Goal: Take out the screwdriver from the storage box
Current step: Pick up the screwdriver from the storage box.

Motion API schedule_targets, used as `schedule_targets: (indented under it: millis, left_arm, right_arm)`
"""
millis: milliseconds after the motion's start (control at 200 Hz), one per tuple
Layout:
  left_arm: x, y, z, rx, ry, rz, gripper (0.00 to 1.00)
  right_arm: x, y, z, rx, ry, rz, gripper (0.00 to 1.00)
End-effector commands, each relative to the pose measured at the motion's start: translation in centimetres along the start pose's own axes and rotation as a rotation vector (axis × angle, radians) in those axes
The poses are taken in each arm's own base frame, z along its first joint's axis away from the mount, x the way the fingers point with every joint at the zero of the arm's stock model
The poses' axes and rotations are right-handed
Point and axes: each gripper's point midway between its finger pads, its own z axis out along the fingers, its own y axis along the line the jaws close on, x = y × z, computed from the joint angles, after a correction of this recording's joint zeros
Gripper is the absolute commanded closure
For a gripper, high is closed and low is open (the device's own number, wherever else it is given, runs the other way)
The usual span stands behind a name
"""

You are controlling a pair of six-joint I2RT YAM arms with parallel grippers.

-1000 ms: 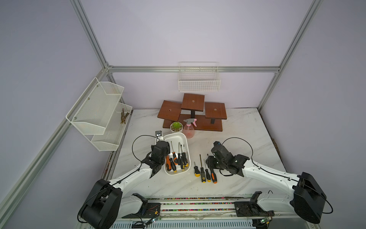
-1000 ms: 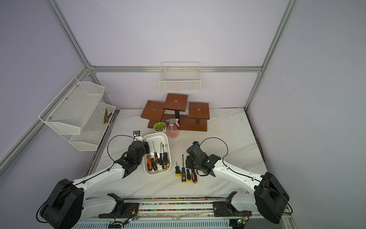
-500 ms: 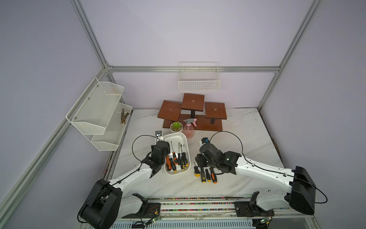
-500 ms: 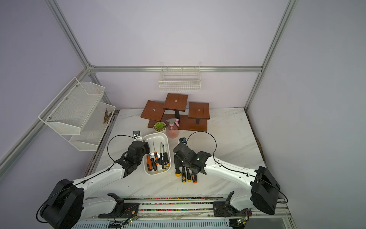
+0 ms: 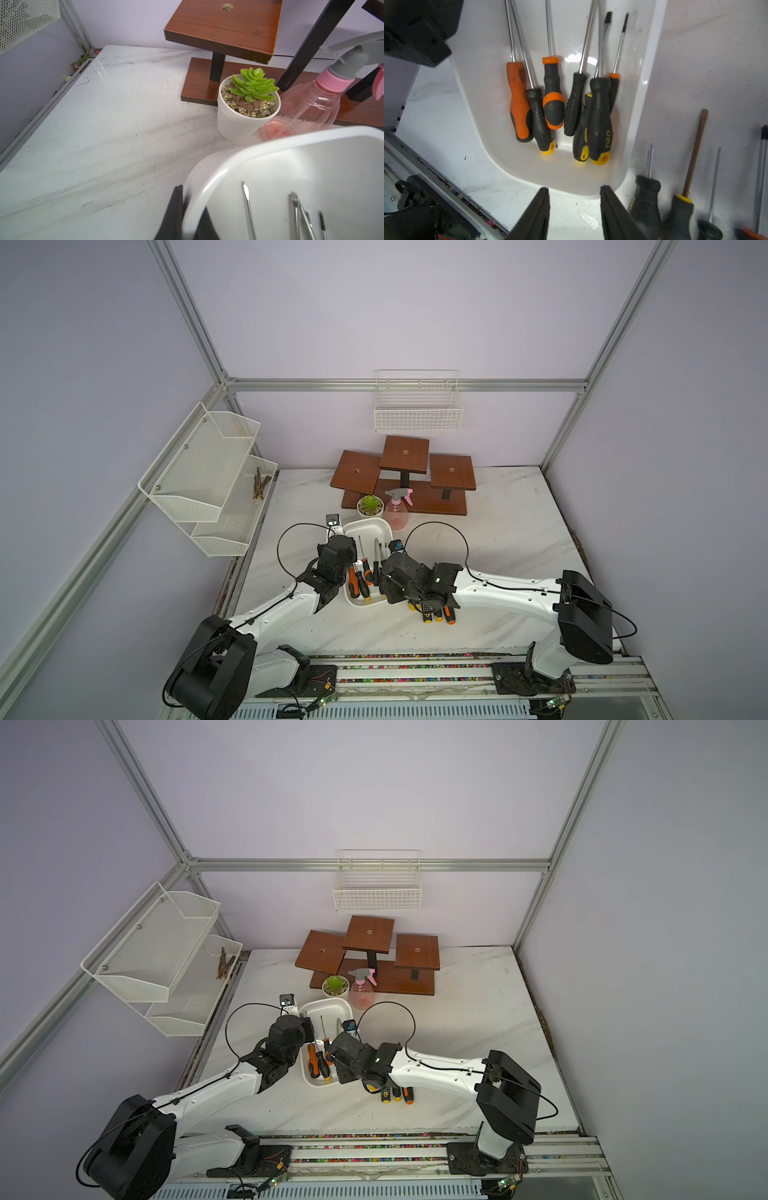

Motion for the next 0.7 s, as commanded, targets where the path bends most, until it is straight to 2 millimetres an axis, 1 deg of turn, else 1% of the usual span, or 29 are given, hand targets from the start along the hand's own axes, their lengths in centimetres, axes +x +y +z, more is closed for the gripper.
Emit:
schedule_targets:
  millis: [0, 160, 410, 515, 695]
  left_arm:
    - [-2.7, -0.7, -0.3, 0.018, -0.073, -0.033, 1.0]
    - [-2.6, -0.6, -0.4, 0.019, -0.074, -0.034, 1.0]
    - [-2.6, -0.7, -0.3, 0.02, -0.074, -0.033, 1.0]
    - [-2.6, -0.7, -0.4, 0.021, -0.073, -0.033, 1.0]
    - [-2.6, -0.6, -0.4, 0.019, -0.074, -0.034, 1.0]
  right_arm:
    - [-1.4, 1.4, 0.3, -0.027, -0.042, -0.007, 0.55]
    - [-2.7, 2.4, 1.2, -0.023, -0.069, -0.007, 0.55]
    - [-4.7, 4.2, 3.7, -0.001, -0.08, -0.034, 0.55]
    - [-5.2, 4.3, 4.6, 0.011, -0.08, -0.041, 0.55]
    - [-5.8, 3.0, 5.6, 0.042, -0.08, -0.025, 0.55]
